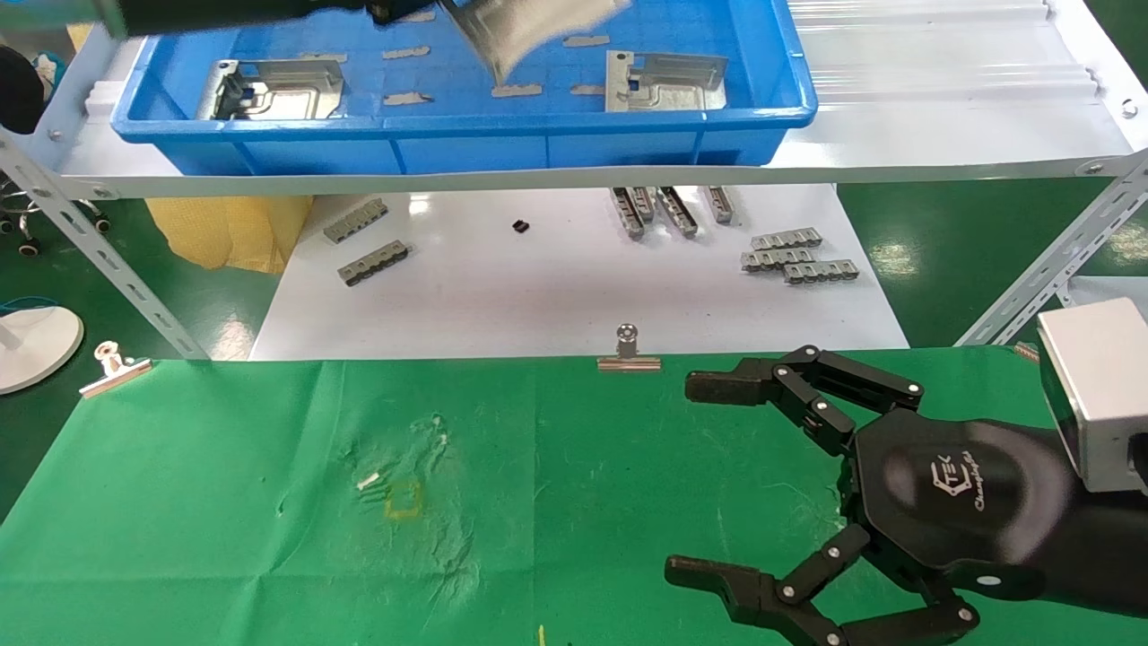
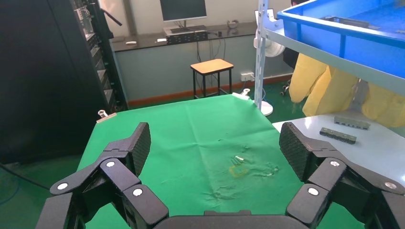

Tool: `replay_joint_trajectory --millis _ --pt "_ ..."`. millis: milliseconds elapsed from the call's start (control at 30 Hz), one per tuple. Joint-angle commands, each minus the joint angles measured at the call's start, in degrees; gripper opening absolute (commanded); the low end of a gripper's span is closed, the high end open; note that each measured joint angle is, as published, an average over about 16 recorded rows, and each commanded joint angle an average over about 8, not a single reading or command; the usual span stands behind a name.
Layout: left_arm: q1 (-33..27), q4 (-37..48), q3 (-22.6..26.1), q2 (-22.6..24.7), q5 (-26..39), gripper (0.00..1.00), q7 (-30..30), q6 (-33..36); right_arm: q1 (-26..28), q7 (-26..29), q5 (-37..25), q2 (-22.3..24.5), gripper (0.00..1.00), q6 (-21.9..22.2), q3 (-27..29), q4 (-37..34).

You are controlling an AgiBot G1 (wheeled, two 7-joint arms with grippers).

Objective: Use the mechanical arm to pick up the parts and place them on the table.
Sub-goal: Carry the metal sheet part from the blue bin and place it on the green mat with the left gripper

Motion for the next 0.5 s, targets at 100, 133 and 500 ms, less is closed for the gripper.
replay_joint_trajectory --millis 100,133,500 --pt "1.86 -2.26 -0.59 -2.76 -2.22 0.0 6.75 11.75 0.0 0.0 0.0 0.0 1.0 0.0 0.0 0.0" --pt "2.48 -3.02 -0.34 -3.58 -2.4 0.0 8.46 13.84 0.0 0.0 0.0 0.0 1.0 0.0 0.0 0.0" --pt "7.53 -10.22 6.35 -15.04 -2.56 0.0 22.48 17.62 0.0 0.0 0.0 0.0 1.0 0.0 0.0 0.0"
